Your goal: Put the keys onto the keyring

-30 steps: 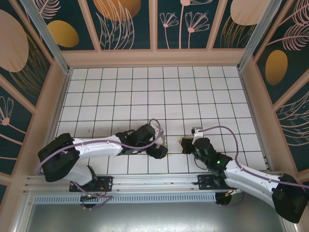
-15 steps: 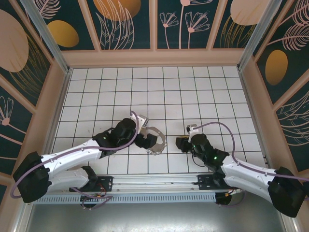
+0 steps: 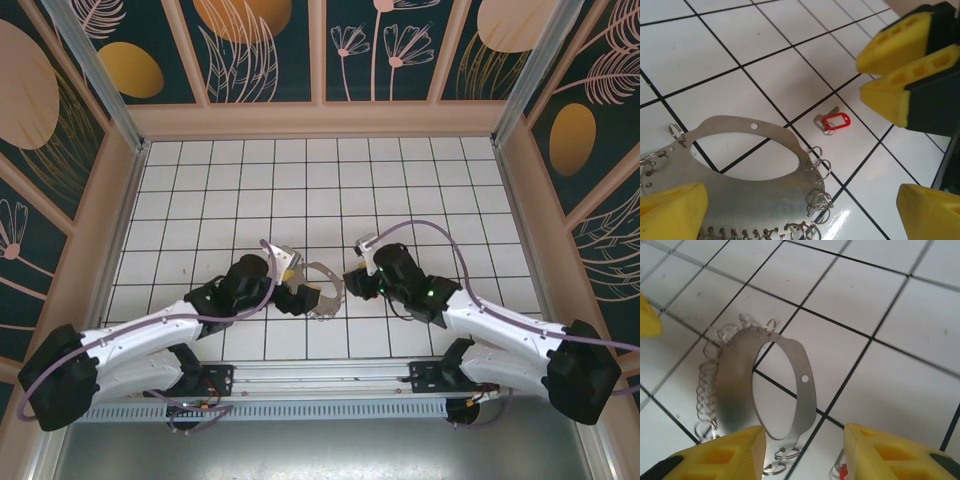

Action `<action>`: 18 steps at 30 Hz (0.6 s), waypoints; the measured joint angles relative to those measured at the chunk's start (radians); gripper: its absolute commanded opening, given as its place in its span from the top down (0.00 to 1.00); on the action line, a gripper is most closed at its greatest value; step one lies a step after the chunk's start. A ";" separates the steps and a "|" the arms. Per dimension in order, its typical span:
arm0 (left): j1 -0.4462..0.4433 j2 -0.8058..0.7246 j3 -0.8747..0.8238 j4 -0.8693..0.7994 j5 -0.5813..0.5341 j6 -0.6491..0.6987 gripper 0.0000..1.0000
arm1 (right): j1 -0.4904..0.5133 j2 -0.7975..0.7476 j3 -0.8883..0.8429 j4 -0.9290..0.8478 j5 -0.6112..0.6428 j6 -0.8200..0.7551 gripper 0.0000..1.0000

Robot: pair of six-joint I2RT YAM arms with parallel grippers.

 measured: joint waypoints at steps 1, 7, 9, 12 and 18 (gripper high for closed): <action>0.002 -0.023 -0.022 0.023 0.005 0.000 0.03 | 0.002 0.014 0.017 -0.010 0.000 -0.050 0.52; 0.024 -0.110 -0.098 0.107 0.032 0.000 0.02 | 0.001 0.158 0.063 -0.031 -0.011 -0.306 0.50; 0.036 -0.134 -0.110 0.130 0.039 0.000 0.03 | 0.001 0.209 0.061 -0.042 -0.031 -0.383 0.51; 0.053 -0.165 -0.123 0.164 0.052 -0.002 0.02 | 0.002 0.230 0.035 -0.042 -0.076 -0.491 0.52; 0.061 -0.174 -0.154 0.224 0.064 -0.013 0.03 | 0.002 0.199 -0.004 -0.042 -0.136 -0.620 0.56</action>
